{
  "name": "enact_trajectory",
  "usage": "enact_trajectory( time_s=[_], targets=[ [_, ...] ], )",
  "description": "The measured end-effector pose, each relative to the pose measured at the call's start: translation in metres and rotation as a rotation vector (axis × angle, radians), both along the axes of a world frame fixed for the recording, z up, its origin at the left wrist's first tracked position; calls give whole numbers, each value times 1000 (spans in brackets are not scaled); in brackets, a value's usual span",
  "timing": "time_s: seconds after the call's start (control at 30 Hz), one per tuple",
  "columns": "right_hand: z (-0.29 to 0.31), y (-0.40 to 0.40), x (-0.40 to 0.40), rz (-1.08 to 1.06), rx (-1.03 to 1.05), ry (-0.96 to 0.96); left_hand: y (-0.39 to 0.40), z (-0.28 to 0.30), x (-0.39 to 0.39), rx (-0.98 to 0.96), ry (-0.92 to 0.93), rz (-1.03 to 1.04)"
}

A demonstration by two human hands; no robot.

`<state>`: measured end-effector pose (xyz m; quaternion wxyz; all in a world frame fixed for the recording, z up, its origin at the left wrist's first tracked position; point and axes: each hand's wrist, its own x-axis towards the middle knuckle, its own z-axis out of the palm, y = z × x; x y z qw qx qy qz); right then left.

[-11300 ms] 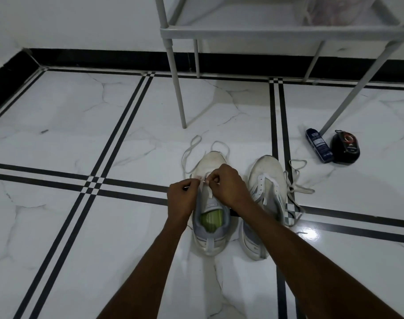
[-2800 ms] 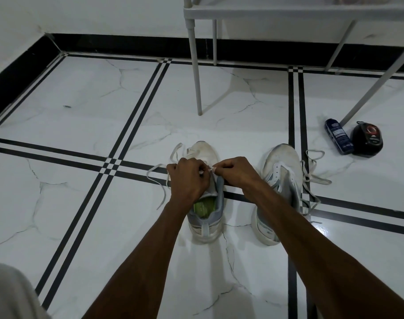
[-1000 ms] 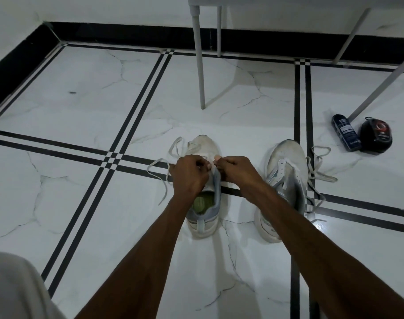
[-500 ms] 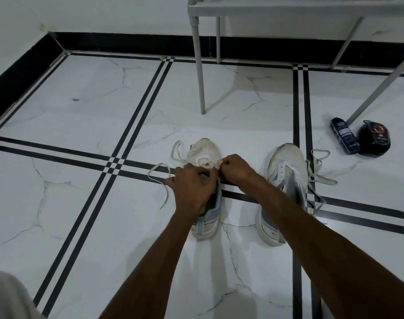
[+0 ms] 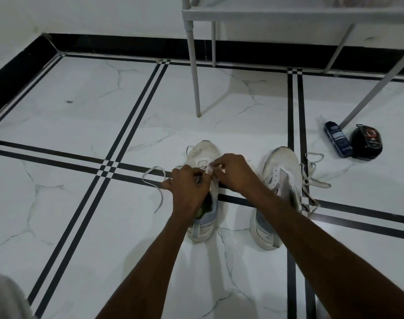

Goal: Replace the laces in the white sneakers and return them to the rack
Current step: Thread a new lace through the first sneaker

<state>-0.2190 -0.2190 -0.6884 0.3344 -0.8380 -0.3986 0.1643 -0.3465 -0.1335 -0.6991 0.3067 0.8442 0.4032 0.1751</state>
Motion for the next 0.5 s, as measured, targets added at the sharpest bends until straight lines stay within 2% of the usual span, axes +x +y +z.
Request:
enact_trajectory(
  time_s=[0.07, 0.13, 0.17, 0.23, 0.27, 0.3, 0.37, 0.43, 0.5],
  targets=[
    [-5, 5, -5, 2, -134, -33, 1, -1, -1, 19, 16, 12],
    [-3, 0, 0, -19, -185, -164, 1, -3, -2, 18, 50, 33],
    [-1, -8, 14, -167, -117, -213, 1, -3, -3, 7, 51, 40],
    [13, -30, 53, -722, 156, -249, -1, -1, -4, -4, 52, 40],
    [20, -42, 66, -892, 281, -258, -1, 0, -3, 5, 60, 43],
    [25, -47, 71, -904, 316, -281, 0, 0, -4, 9, 68, 50],
    [26, -40, 64, -612, 206, -323, 1, -1, -4, 11, 55, 49],
    [13, -23, 40, -235, 70, -152, 1, -1, -3, 8, 43, 32],
    [-3, -7, 11, 11, -73, -16, 2, -1, 0, 16, 12, 5]
  ],
)
